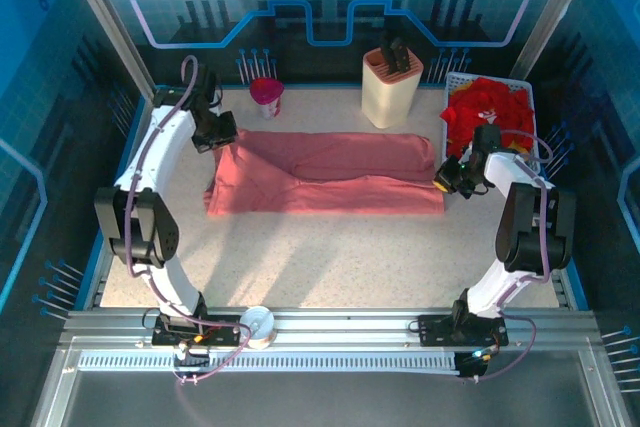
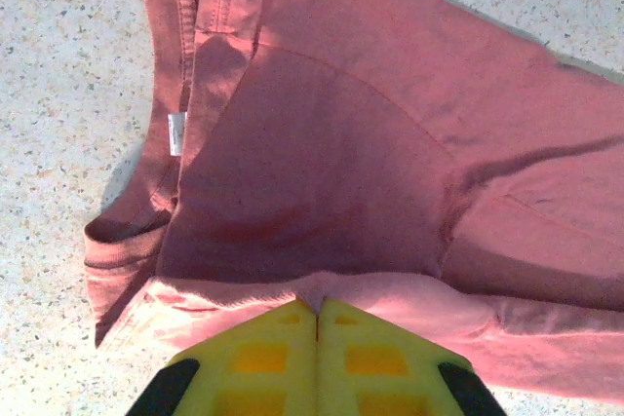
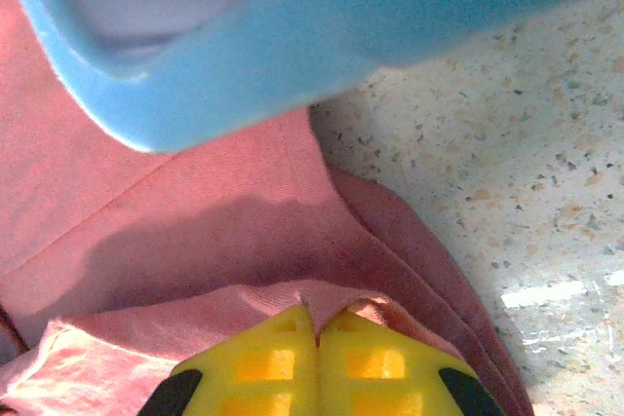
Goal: Fold and stack the t-shirts
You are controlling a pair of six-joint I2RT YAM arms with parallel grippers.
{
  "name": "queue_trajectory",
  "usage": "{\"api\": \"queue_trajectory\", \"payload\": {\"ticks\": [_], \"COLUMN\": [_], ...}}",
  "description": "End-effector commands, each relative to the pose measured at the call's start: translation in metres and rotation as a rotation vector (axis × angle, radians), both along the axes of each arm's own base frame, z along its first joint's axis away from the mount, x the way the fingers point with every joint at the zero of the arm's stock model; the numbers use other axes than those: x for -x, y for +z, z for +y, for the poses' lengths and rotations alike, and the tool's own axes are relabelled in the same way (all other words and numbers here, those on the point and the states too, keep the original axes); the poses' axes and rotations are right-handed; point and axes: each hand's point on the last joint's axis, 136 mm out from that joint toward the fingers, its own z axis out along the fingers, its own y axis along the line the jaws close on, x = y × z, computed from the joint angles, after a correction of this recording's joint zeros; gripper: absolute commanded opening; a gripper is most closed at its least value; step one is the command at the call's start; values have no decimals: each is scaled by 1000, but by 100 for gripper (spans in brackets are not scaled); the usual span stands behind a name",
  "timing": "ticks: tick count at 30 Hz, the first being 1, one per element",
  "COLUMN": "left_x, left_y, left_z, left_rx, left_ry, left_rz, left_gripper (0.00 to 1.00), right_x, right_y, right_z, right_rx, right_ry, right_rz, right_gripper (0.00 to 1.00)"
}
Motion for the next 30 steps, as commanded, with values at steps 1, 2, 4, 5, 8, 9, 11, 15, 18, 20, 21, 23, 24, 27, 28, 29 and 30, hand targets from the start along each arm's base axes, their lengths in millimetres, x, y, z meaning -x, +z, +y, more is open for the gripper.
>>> {"api": "queue_trajectory", "payload": {"ticks": [1, 2, 4, 5, 8, 9, 11, 15, 18, 20, 21, 23, 24, 27, 28, 29, 30], "left_x": [-8, -10, -14, -16, -29, -35, -49, -75, -77, -69, -64, -51, -44, -17, -7, 5, 17], "left_y": [-3, -6, -10, -14, -22, -25, -25, -27, -35, -40, -41, -42, -42, -41, -44, -47, -51], "left_z": [7, 8, 9, 10, 17, 19, 22, 24, 25, 26, 27, 27, 27, 27, 28, 29, 31], "left_rx": [-19, -24, -34, -42, -71, -74, -78, -96, -101, -103, -106, -107, -106, -105, -107, -111, -113], "left_ry": [-5, -4, -4, -5, -8, -11, -22, -35, -37, -32, -27, -21, -17, -10, -6, 0, 11], "left_rz": [11, 16, 30, 40, 43, 46, 42, 40, 94, 126, 136, 137, 130, 117, 126, 136, 149], "left_gripper": [0, 0, 0, 0, 5, 7, 8, 14, 25, 33, 36, 38, 39, 45, 45, 45, 45], "right_x": [-6, -7, -8, -10, -13, -14, -16, -18, -16, -14, -12, -8, -5, 5, 9, 14, 20], "right_y": [-2, -3, -3, -3, -3, -4, -4, -3, -2, 1, 3, 8, 10, 16, 16, 17, 15], "right_z": [-8, -8, -8, -8, -8, -8, -8, -8, -4, -2, -1, 2, 3, 10, 12, 13, 14], "right_rx": [-5, -5, -6, -7, -13, -16, -19, -22, -36, -41, -44, -51, -56, -66, -66, -61, -55], "right_ry": [-20, -22, -23, -23, -23, -23, -22, -19, -3, 7, 12, 22, 27, 49, 57, 64, 71], "right_rz": [-4, -3, 0, -3, -3, -5, -8, -11, -18, -27, -34, -49, -56, -77, -80, -81, -77], "right_gripper": [0, 0, 0, 0, 0, 2, 4, 14, 45, 63, 68, 73, 75, 85, 88, 89, 90]}}
